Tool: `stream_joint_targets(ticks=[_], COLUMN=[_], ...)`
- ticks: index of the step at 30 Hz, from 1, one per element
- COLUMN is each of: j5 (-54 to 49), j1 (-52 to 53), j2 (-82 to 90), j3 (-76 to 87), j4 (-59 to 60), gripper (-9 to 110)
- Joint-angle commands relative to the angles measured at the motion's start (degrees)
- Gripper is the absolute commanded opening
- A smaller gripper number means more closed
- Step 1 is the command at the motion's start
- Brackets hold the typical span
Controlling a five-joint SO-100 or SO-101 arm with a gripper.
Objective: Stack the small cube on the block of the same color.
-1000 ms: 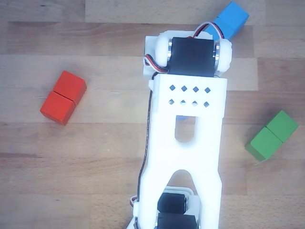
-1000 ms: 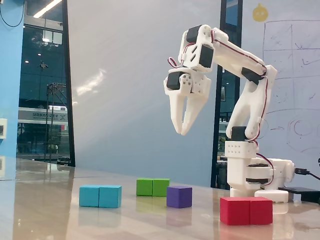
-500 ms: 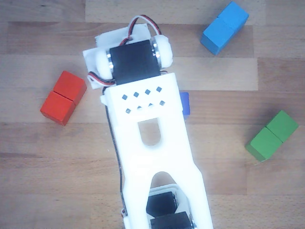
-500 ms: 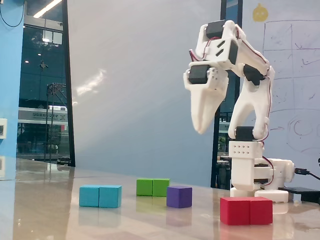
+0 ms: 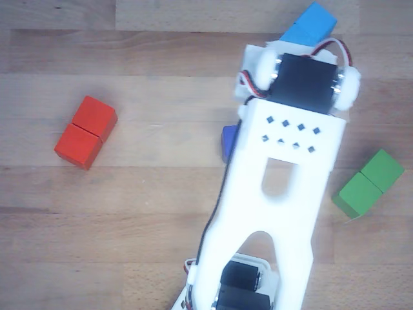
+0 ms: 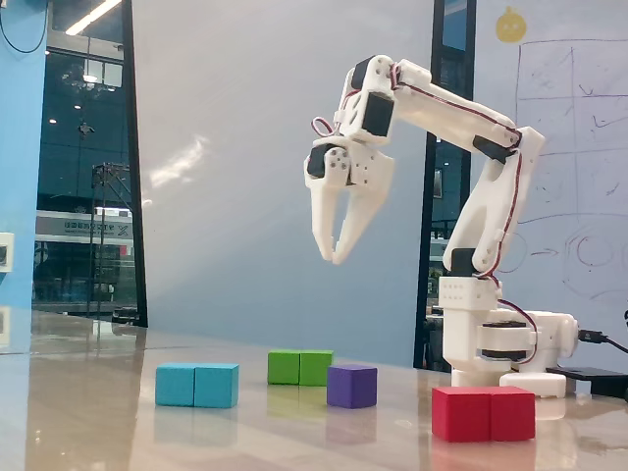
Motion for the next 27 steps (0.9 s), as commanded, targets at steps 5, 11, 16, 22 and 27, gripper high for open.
stream_joint_targets(ticks=[5, 11, 16, 22, 27], j5=[0.26, 0.26, -0.35, -0.44, 0.18], j1=[-22.41, -16.26, -1.32, 7.91, 4.57], j2=[0.35, 0.26, 0.26, 0.26, 0.35], j3=[-5.27, -5.27, -5.27, -5.27, -5.19], j4=[0.26, 0.26, 0.26, 0.26, 0.26], gripper=[0, 0, 0, 0, 0])
